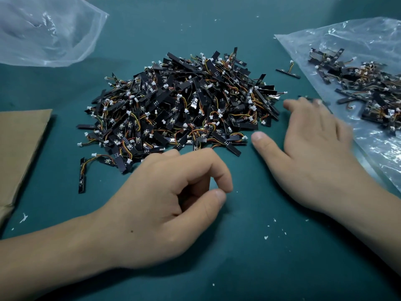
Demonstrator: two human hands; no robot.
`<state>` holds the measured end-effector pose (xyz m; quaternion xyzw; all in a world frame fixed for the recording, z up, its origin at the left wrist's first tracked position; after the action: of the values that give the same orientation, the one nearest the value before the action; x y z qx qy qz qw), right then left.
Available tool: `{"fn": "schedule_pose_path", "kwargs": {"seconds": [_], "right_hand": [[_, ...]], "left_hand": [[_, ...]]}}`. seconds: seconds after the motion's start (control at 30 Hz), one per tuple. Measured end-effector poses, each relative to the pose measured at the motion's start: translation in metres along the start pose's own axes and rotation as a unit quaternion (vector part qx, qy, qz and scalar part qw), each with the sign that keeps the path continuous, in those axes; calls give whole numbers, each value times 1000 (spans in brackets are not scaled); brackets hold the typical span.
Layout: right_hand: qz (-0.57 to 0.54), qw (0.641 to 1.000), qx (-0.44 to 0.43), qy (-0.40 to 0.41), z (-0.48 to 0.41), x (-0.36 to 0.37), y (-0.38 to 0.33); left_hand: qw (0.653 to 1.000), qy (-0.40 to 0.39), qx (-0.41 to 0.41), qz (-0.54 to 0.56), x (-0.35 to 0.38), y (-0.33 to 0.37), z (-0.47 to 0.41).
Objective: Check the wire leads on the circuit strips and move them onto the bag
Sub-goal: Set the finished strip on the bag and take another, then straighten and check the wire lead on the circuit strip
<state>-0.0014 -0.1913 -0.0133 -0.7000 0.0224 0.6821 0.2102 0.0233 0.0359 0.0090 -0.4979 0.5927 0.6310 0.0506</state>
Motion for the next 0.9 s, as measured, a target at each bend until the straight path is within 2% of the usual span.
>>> {"fn": "schedule_pose_path", "kwargs": {"seconds": [0.13,0.27,0.37,0.53,0.6,0.7,0.9], "right_hand": [[3,999,-37,40,0,0,0],[28,998,-44,35,-1,0,1],[26,999,-38,27,-2,-1,0],[12,999,-14,37,-1,-6,-2],[21,999,5,48,-1,-6,-1],[60,998,25,12,-2,-3,-1],[62,998,19,6,-2,-1,-1]], "left_hand": [[1000,5,-6,-24,-1,5,1],[997,18,-24,-72,0,14,-2],[989,33,-9,-146,3,20,-7],[974,-9,-1,-225,3,14,-9],[973,-14,-6,-229,4,12,-10],[975,-13,-2,-220,3,14,-11],[981,0,-3,-195,6,14,-10]]}}
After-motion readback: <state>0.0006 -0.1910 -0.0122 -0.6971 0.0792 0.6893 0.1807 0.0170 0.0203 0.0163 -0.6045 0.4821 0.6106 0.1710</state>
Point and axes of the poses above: each hand's wrist, its own z-axis away from the middle knuckle, its own x-axis out of the palm, y = z × x, the point moved 2 cm from there along -z, towards the middle knuckle, and after that the axes turned 4 degrees about -y, right-handed, at the moved point
